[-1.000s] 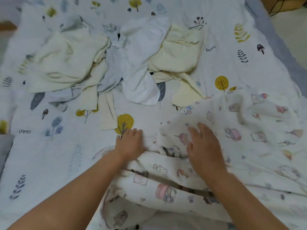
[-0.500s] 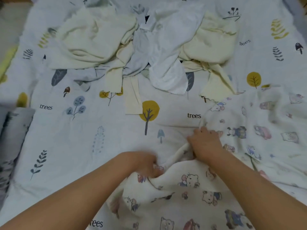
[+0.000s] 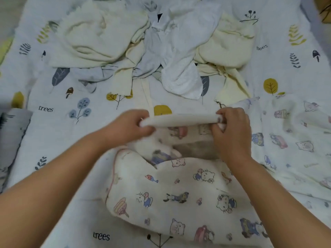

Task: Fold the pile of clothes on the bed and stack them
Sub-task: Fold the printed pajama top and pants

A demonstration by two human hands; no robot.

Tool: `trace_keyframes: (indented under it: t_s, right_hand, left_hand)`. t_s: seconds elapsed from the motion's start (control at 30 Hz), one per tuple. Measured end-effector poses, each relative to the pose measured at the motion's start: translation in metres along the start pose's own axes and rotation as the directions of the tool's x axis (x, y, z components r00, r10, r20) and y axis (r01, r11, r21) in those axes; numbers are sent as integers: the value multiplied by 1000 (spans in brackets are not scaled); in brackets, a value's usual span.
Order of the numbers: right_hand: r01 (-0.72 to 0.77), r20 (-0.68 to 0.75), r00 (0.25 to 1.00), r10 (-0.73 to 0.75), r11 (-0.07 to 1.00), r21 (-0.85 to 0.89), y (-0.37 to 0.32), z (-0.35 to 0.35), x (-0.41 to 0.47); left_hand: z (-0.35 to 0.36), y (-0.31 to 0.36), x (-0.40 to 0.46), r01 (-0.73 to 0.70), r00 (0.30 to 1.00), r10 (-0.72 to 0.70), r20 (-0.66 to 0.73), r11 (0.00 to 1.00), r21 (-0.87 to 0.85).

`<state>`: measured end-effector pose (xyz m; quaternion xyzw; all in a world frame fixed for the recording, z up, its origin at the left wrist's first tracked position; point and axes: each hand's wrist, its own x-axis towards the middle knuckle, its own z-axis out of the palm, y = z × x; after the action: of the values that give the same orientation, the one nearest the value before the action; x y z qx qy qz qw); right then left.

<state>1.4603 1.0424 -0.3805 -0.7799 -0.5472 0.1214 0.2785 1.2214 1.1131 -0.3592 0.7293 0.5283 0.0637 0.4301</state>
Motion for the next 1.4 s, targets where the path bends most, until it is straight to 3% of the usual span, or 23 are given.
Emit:
trace_keyframes:
  t_s: [0.07, 0.13, 0.23, 0.3, 0.4, 0.47, 0.53, 0.57, 0.63, 0.67, 0.73, 0.77, 0.83, 0.87, 0.9, 0.97, 1.03, 1.07, 1.13, 1.2, 1.3, 1.4]
  right_hand:
    - [50, 160, 986, -39, 997, -64, 1, 11, -5]
    - [125, 360, 931, -60, 979, -158, 2, 24, -13]
    - [157, 608, 791, 67, 938, -307, 5, 41, -23]
    - [239, 674, 734, 83, 897, -371, 8, 47, -27]
    - [257, 635, 770, 61, 881, -397, 11, 51, -27]
    - [303, 600, 800, 10, 856, -418, 11, 55, -27]
    - [396, 613, 789, -50, 804, -444, 10, 62, -28]
    - [439, 627, 776, -71, 775, -455, 11, 64, -30]
    - [480, 653, 753, -81, 748, -459, 13, 68, -33]
    - [488, 664, 743, -82, 746, -453, 14, 69, -33]
    - [486, 678, 730, -88, 764, -425, 13, 69, -34]
    - [478, 681, 727, -91, 778, -407, 12, 68, -34]
    - [461, 692, 716, -92, 807, -369, 10, 64, -35]
    - [454, 709, 701, -83, 818, -354, 11, 62, -36]
    - [443, 734, 677, -57, 827, -345, 11, 59, -37]
    - [422, 796, 604, 39, 832, -361, 10, 52, -39]
    - [396, 786, 613, 81, 830, -394, 5, 48, -33]
    - [363, 738, 672, 58, 843, -396, 2, 47, -28]
    - [295, 570, 821, -35, 881, -370, -7, 51, -13]
    - [247, 421, 902, -98, 916, -316, -14, 60, 4]
    - [255, 417, 905, -79, 888, -384, -19, 79, 27]
    - [274, 516, 856, 22, 827, -490, -18, 94, 41]
  left_hand:
    - [-30, -9, -3, 48, 987, -40, -153, 998, 51]
    - [-51, -23, -3, 171, 971, -131, -200, 966, 192]
    - [-64, -56, -1, 336, 941, -248, -232, 780, 528]
    - [-60, -80, -2, 407, 913, -302, -273, 693, 594]
    - [-43, -112, -7, 565, 822, -391, -414, 652, 506]
    - [-33, -129, -14, 680, 713, -501, -491, 663, 312]
    - [-30, -145, -19, 738, 607, -643, -466, 674, 32]
    - [-32, -149, -22, 715, 580, -697, -422, 684, -147]
    - [-38, -151, -27, 544, 603, -724, -335, 681, -490]
    - [-42, -150, -29, 449, 626, -688, -367, 703, -551]
    - [-49, -146, -34, 304, 633, -530, -564, 841, -448]
    - [-53, -142, -37, 243, 601, -430, -674, 901, -359]
    - [-55, -132, -48, 181, 526, -270, -806, 962, -204]
    - [-54, -131, -54, 205, 522, -218, -824, 971, -127]
    - [-53, -134, -59, 305, 578, -221, -786, 951, -43]
    - [-51, -144, -67, 610, 729, -493, -476, 783, 124]
    - [-51, -149, -71, 774, 627, -769, -124, 597, 209]
    - [-53, -153, -70, 798, 595, -798, -91, 573, 188]
    - [-55, -161, -62, 764, 643, -728, -238, 633, 130]
    - [-51, -167, -46, 693, 657, -651, -381, 720, -34]
    - [-44, -166, -20, 562, 645, -690, -328, 720, -407]
    - [-38, -172, -5, 562, 679, -661, -318, 747, -354]
